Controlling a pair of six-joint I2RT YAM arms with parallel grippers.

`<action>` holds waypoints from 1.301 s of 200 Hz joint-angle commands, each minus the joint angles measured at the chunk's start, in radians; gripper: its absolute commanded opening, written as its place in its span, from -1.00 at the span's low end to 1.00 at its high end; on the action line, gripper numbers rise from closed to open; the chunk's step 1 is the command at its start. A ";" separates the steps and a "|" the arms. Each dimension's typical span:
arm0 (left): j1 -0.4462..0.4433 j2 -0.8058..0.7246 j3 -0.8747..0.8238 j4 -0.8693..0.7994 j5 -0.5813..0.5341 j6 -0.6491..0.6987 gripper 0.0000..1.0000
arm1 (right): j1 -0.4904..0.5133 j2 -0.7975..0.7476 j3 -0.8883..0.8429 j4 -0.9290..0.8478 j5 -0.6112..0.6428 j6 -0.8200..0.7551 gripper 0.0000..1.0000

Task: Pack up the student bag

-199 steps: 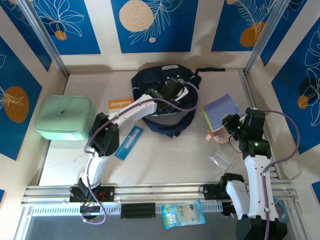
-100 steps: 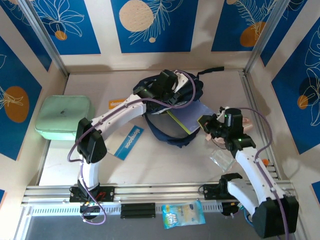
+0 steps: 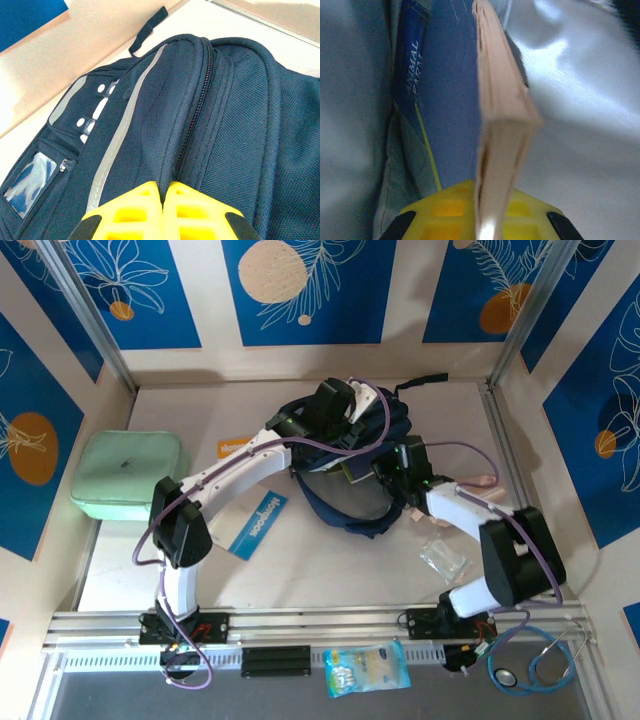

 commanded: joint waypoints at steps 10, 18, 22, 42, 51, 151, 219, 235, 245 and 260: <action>-0.004 -0.086 0.066 0.112 0.022 -0.049 -1.00 | 0.015 0.116 0.083 0.121 0.025 0.099 -0.90; -0.003 -0.088 0.071 0.110 0.030 -0.055 -1.00 | 0.017 0.146 0.108 0.124 0.009 0.087 -0.87; -0.002 -0.089 0.073 0.111 0.032 -0.058 -1.00 | 0.018 0.160 0.123 0.117 0.002 0.085 -0.86; 0.008 -0.092 0.075 0.116 0.042 -0.079 -1.00 | 0.024 0.217 0.146 0.150 -0.029 0.101 -0.79; 0.011 -0.091 0.074 0.117 0.040 -0.086 -1.00 | 0.026 0.235 0.143 0.173 -0.052 0.115 -0.70; 0.034 -0.080 0.021 0.132 0.022 -0.115 -1.00 | 0.022 -0.202 -0.127 -0.107 0.008 0.082 0.46; 0.041 -0.043 -0.201 0.191 0.167 -0.257 -0.60 | 0.011 -0.631 -0.105 -0.643 0.253 -0.195 0.45; 0.042 -0.067 -0.262 0.184 0.181 -0.295 -0.09 | 0.016 -0.653 -0.068 -0.663 0.245 -0.264 0.45; 0.051 -0.098 -0.309 0.188 0.180 -0.329 0.16 | 0.028 -0.649 -0.046 -0.642 0.227 -0.307 0.46; 0.077 -0.156 -0.397 0.198 0.190 -0.395 0.44 | 0.049 -0.612 -0.019 -0.579 0.163 -0.368 0.46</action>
